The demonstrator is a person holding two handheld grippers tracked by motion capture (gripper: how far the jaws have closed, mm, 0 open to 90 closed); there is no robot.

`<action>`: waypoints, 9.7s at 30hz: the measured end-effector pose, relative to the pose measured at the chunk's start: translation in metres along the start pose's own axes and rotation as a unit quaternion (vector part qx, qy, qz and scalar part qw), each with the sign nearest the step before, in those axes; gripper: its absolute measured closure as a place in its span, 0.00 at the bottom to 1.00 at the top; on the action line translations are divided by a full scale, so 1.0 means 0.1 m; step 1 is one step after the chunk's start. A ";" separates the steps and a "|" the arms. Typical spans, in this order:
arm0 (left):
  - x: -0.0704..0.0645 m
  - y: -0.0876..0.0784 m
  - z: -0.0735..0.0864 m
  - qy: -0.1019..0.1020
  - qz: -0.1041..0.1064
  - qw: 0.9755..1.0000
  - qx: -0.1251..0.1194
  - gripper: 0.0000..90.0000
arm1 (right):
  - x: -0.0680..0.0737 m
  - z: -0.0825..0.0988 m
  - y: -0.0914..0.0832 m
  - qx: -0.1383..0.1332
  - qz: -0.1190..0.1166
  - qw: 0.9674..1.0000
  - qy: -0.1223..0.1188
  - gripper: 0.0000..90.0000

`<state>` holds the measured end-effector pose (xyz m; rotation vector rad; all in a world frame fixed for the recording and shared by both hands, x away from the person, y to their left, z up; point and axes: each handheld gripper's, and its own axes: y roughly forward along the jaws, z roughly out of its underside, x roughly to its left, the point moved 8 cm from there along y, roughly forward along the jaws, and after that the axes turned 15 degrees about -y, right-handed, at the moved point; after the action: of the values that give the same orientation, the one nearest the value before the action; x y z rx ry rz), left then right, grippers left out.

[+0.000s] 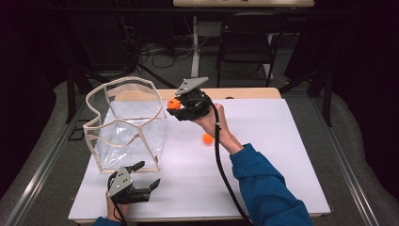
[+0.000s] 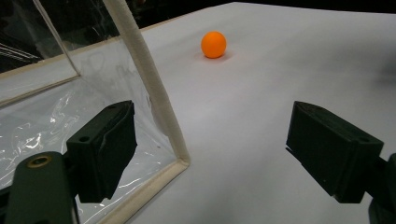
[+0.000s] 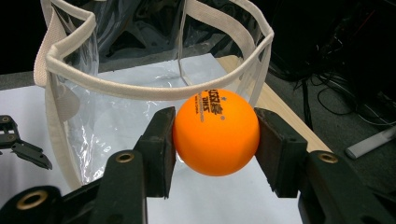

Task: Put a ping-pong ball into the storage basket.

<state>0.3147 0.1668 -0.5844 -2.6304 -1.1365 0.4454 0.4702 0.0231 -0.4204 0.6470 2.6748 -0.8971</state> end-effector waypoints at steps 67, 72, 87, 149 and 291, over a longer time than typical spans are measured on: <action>-0.02 -0.02 -0.02 0.006 0.005 1.000 -0.003 0.18 | -0.06 -0.50 0.06 -0.035 0.034 0.999 -0.015 0.57; -0.02 -0.01 -0.02 0.006 0.006 1.000 -0.002 0.18 | -0.05 -0.52 0.09 -0.035 0.032 0.999 -0.015 0.57; -0.01 -0.02 -0.02 0.004 0.007 1.000 -0.005 0.18 | 0.01 -0.57 0.25 -0.047 0.025 0.998 -0.013 0.56; 0.00 -0.03 -0.02 0.002 0.007 1.000 -0.005 0.18 | 0.24 -0.50 0.68 0.005 -0.027 1.000 0.011 0.56; -0.02 -0.06 -0.01 0.011 0.005 1.000 -0.007 0.18 | 0.23 1.79 -0.19 0.124 0.030 0.987 0.097 0.00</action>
<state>0.3098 0.1694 -0.5808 -2.6478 -1.1237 0.4112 0.4571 -0.0942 -0.5588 0.9065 2.7168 -1.2202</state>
